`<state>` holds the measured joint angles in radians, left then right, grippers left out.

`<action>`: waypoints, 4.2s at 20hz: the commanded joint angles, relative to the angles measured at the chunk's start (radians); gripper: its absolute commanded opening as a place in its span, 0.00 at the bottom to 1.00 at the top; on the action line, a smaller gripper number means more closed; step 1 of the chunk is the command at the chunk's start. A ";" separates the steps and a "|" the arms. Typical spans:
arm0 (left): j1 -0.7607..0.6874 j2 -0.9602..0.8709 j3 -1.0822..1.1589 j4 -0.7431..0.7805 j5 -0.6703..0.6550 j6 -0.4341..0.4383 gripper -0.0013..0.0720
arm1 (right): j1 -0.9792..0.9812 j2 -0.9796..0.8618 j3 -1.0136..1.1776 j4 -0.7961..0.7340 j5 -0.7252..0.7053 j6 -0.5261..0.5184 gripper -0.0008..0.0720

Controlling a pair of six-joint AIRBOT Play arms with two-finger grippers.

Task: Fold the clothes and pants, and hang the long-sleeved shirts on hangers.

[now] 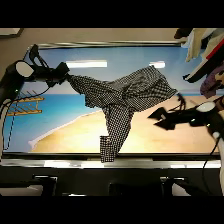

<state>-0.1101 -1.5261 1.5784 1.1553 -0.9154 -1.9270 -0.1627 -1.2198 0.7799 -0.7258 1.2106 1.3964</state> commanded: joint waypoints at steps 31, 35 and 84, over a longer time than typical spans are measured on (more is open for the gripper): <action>0.005 0.272 0.496 0.001 0.007 0.046 0.05 | 0.095 0.172 1.344 -0.450 -0.016 0.239 0.05; 0.005 0.488 0.496 0.048 0.007 0.045 0.05 | 0.096 0.358 1.366 -0.504 -0.074 0.242 0.05; 0.360 0.613 -0.798 -0.109 -0.102 0.215 0.87 | -0.176 0.008 -0.028 -0.283 0.143 -0.031 0.70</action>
<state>0.2272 -1.0916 1.0908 1.1122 -1.1072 -1.7195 -0.3744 -1.2167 0.9379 -1.1038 1.3346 1.4555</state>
